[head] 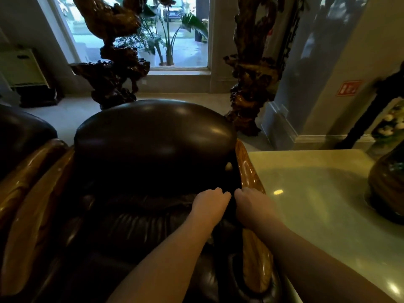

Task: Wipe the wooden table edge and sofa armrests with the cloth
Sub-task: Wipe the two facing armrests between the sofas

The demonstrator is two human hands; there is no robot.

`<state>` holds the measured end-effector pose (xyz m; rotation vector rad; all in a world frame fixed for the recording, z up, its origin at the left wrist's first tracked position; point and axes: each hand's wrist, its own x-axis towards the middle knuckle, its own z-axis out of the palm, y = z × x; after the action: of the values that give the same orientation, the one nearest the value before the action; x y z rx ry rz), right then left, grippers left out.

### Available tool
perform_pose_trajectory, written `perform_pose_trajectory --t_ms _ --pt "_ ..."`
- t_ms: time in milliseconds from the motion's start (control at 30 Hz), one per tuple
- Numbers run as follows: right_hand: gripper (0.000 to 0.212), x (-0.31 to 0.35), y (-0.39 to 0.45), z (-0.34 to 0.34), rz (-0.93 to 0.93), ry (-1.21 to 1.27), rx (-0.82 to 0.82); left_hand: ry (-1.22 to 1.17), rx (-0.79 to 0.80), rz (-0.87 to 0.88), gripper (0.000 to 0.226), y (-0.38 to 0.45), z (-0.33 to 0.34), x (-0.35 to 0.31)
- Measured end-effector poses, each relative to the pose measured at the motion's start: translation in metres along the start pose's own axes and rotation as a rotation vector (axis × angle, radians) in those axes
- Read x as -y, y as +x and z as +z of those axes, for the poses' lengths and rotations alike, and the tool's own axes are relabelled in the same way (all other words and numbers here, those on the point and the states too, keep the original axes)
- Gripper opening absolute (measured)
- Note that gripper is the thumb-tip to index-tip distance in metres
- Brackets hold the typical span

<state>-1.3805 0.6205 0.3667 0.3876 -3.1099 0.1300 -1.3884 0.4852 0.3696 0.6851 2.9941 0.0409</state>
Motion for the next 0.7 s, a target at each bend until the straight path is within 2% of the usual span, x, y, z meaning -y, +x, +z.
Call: perform_pose_trajectory --t_ms 133,267,467,700 --pt "0.008 0.054 -0.021 0.002 0.053 -0.024 -0.033 -0.014 -0.003 -0.017 0.034 -0.043 0.005 0.027" --pt "0.012 0.091 -0.029 0.003 0.025 -0.045 -0.065 -0.058 -0.048 -0.075 0.03 -0.068 0.003 0.046" --pt "0.004 0.136 -0.012 0.005 -0.093 -0.023 -0.104 -0.09 -0.152 -0.209 0.03 -0.109 0.001 0.089" --pt "0.012 0.214 -0.003 0.023 -0.282 0.071 -0.127 -0.061 -0.189 -0.447 0.025 -0.183 0.006 0.143"
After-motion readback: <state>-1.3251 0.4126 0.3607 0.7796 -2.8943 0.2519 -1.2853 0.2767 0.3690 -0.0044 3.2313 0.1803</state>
